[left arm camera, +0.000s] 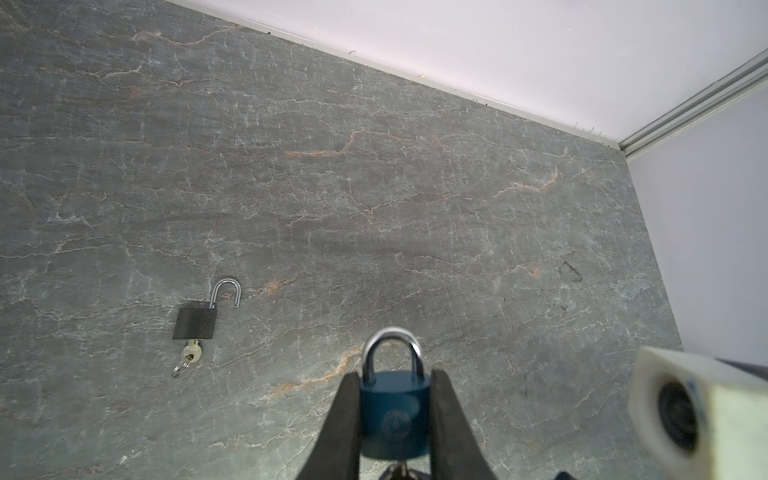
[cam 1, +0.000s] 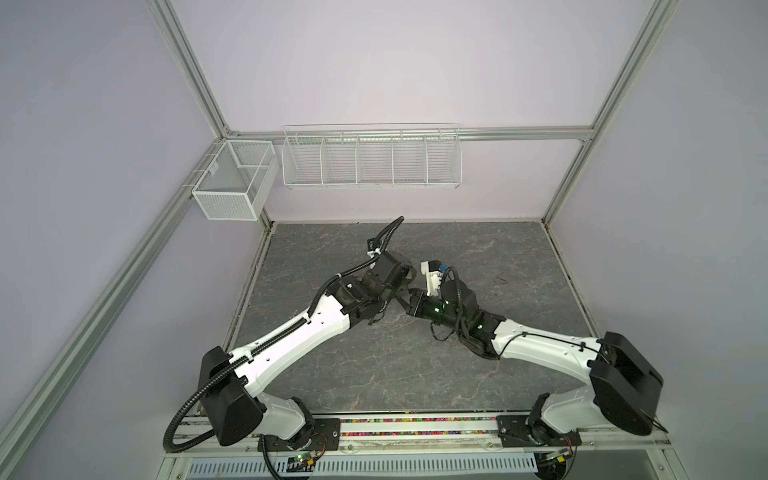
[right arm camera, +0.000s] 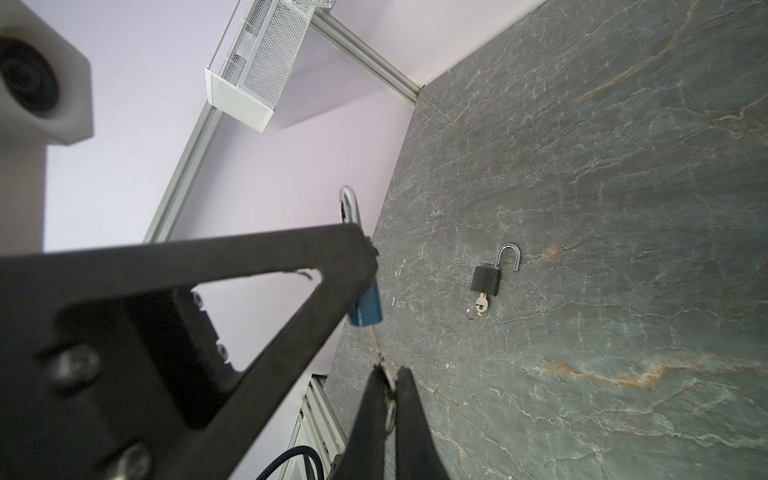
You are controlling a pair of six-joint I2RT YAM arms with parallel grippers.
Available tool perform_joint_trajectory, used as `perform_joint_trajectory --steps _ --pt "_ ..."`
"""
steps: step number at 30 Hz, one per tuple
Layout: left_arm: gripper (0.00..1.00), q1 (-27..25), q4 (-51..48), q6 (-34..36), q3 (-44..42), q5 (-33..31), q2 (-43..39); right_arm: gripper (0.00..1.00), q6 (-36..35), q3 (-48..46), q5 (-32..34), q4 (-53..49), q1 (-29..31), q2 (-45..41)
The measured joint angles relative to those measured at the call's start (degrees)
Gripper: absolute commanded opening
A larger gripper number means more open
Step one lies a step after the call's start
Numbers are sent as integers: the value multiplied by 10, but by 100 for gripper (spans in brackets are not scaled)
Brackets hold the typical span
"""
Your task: Unlock with the key
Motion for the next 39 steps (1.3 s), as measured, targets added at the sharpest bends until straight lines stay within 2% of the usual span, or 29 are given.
perform_joint_trajectory --steps 17,27,39 --pt "0 -4 11 -5 -9 -16 -3 6 -5 39 6 -53 -1 4" --pt "0 -2 15 -5 -18 6 -15 6 -22 44 -3 -56 -8 6" --pt "0 -3 28 1 -28 0 -24 6 -40 46 -5 -60 -8 6"
